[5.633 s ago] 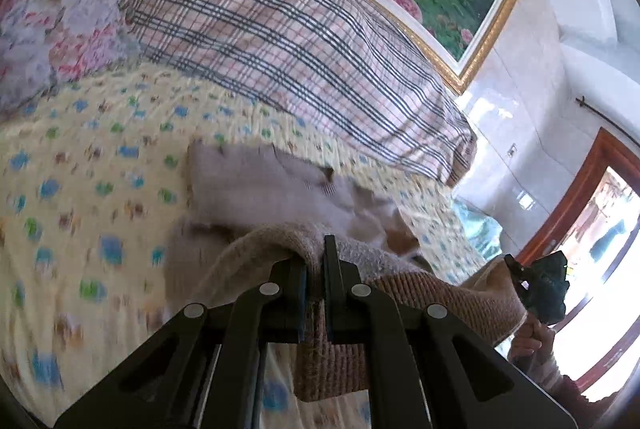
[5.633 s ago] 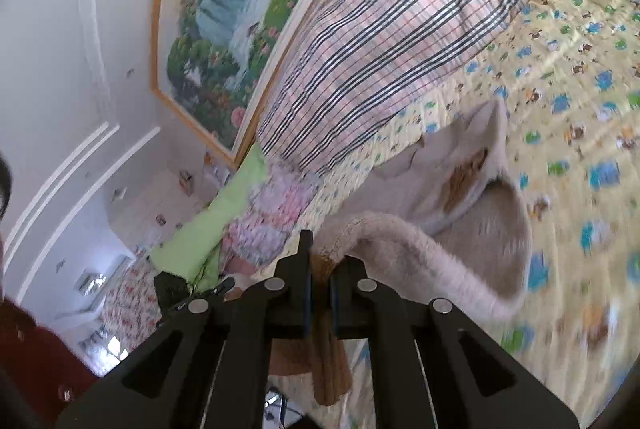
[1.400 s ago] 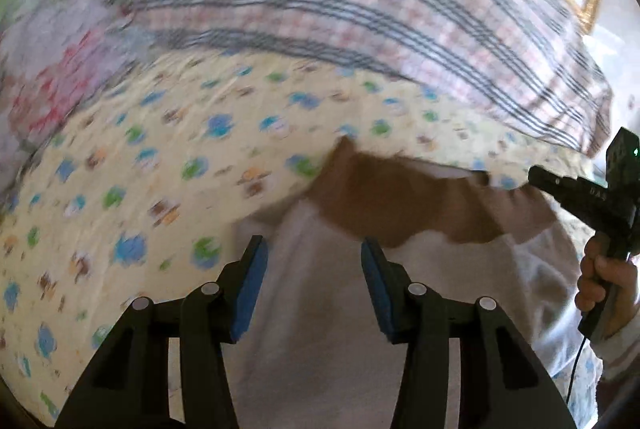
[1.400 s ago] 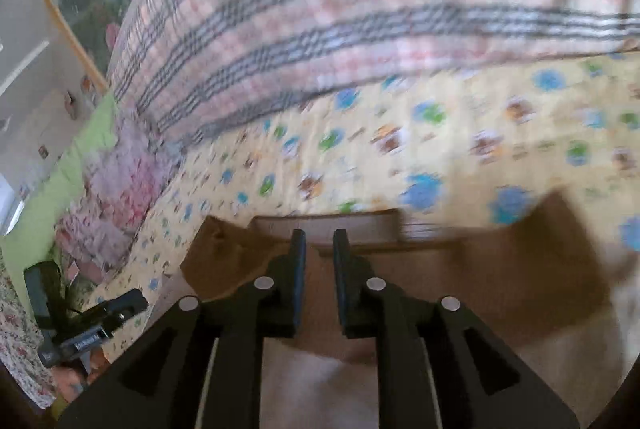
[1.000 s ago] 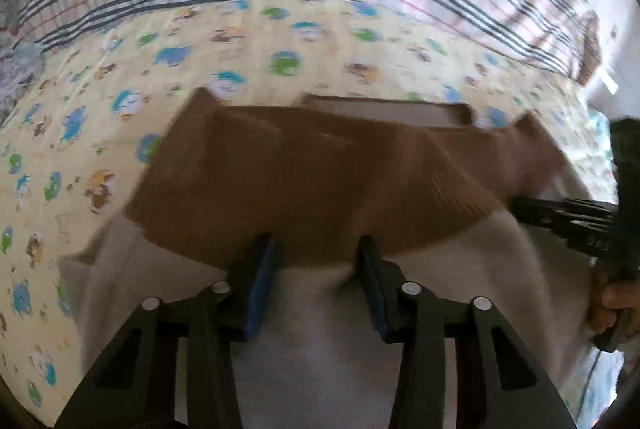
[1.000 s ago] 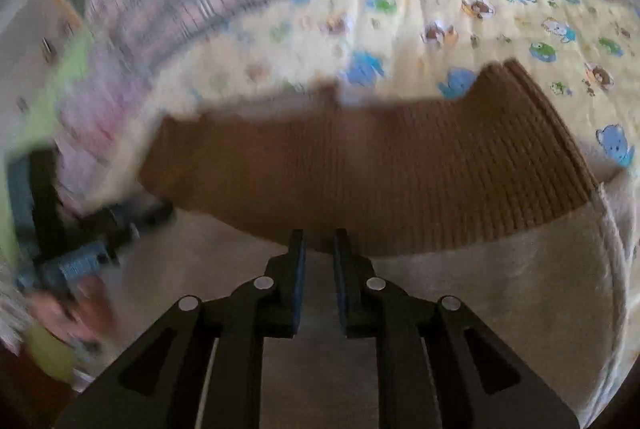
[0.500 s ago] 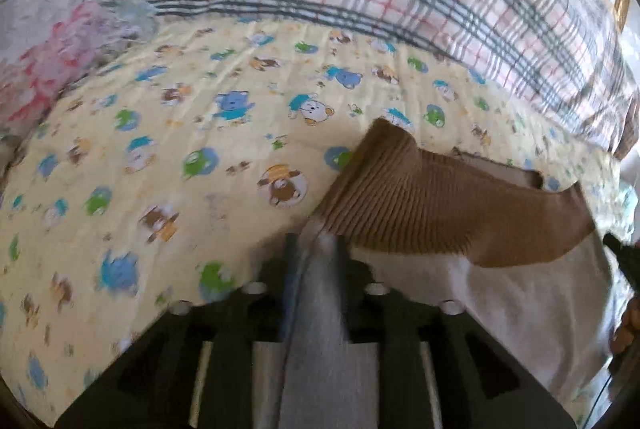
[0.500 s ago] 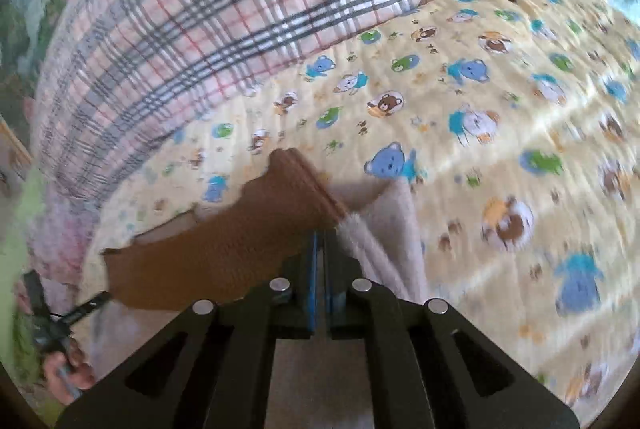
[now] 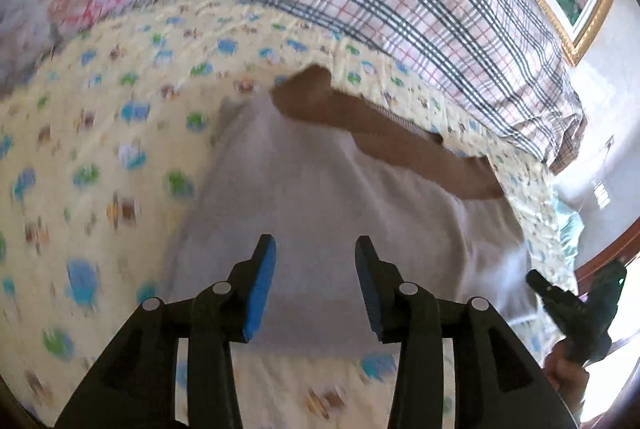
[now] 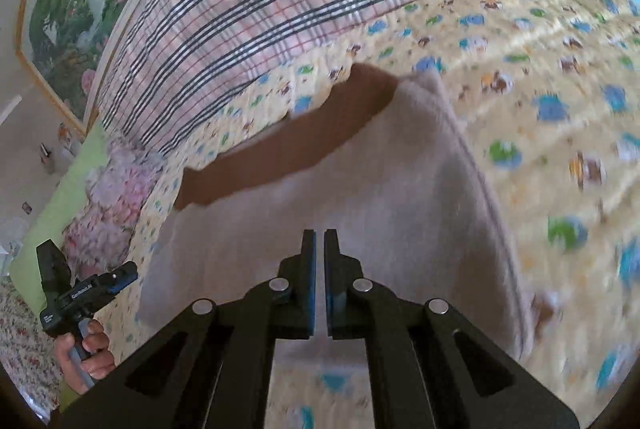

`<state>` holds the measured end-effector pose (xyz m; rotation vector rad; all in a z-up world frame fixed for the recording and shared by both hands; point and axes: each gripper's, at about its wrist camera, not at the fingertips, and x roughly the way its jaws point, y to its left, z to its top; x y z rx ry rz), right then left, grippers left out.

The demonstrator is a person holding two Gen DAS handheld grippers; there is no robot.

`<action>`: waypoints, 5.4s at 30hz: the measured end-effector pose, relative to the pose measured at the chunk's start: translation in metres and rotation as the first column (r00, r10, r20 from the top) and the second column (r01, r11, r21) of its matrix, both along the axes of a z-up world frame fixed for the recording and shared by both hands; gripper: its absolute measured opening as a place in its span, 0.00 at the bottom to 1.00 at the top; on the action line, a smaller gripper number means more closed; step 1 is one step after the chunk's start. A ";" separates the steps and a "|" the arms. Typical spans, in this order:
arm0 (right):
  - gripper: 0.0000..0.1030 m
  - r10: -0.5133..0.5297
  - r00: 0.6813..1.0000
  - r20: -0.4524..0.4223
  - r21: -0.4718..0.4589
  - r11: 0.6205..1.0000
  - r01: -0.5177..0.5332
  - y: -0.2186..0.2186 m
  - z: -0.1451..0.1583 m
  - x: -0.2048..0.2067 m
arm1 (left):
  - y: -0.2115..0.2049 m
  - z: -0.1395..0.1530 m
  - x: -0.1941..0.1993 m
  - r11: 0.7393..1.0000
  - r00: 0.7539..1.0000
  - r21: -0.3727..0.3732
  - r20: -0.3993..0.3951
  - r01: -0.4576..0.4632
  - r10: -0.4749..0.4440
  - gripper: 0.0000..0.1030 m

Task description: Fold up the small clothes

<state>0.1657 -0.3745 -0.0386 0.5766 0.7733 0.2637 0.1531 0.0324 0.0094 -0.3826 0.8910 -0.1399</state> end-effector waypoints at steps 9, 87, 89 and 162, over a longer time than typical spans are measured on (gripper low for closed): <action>0.05 0.018 0.999 0.038 0.013 1.000 -0.018 0.023 -0.002 -0.049 | -0.003 -0.024 -0.048 0.995 0.996 -0.055 -0.037 -0.077 0.075 0.50; 0.56 0.352 0.930 -0.106 0.347 0.890 -0.297 0.017 -0.016 0.120 | -0.229 -0.008 0.018 0.956 0.935 0.123 0.207 0.268 -0.289 0.06; 0.22 0.358 0.925 -0.130 0.305 0.902 -0.306 0.029 -0.020 0.131 | -0.233 -0.007 0.018 0.955 0.937 0.142 0.205 0.259 -0.284 0.06; 0.15 0.096 0.985 -0.141 0.160 0.984 -0.073 -0.096 -0.021 0.056 | -0.183 -0.059 0.056 0.917 0.907 -0.085 -0.134 0.391 -0.399 0.74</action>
